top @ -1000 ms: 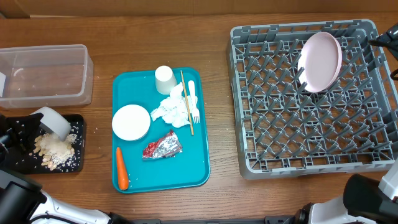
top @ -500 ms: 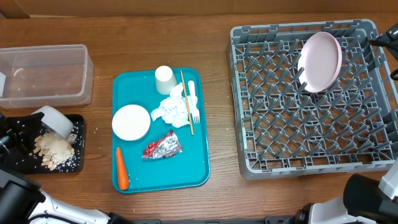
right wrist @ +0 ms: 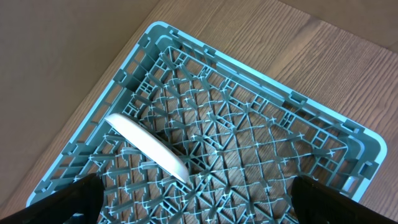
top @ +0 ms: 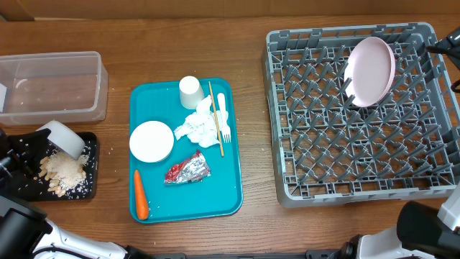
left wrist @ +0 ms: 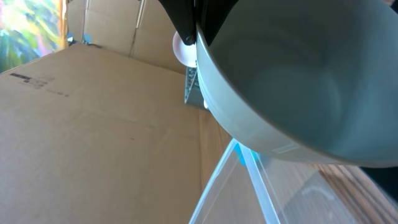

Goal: Sort waste into correct bins and load items into the dishwasher rack
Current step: 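Tilt the rice bowl with the left gripper to pour rice onto the tray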

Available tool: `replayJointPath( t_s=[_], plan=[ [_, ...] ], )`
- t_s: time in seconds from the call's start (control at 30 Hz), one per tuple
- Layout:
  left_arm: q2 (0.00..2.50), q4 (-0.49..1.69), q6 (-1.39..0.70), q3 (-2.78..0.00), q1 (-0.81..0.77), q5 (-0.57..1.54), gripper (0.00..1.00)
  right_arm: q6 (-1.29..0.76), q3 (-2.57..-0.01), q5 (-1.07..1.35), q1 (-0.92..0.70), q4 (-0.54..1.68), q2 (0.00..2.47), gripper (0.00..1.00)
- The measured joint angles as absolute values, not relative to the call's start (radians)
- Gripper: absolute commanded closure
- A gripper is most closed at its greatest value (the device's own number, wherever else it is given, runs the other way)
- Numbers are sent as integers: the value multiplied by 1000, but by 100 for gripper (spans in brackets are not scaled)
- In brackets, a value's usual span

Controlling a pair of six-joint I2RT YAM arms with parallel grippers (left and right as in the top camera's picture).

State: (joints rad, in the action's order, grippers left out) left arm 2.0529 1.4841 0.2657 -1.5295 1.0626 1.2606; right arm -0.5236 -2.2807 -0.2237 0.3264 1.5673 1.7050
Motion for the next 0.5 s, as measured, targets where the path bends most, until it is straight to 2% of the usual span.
replayJointPath(
  t_s=[0.27, 0.5],
  plan=[
    [2054, 1646, 378, -1530, 1039, 1261, 96, -524, -2281, -224, 326, 1567, 1705, 0],
    [2017, 1669, 423, -1545, 1000, 1256, 96, -524, -2281, -223, 326, 1567, 1705, 0]
  ],
)
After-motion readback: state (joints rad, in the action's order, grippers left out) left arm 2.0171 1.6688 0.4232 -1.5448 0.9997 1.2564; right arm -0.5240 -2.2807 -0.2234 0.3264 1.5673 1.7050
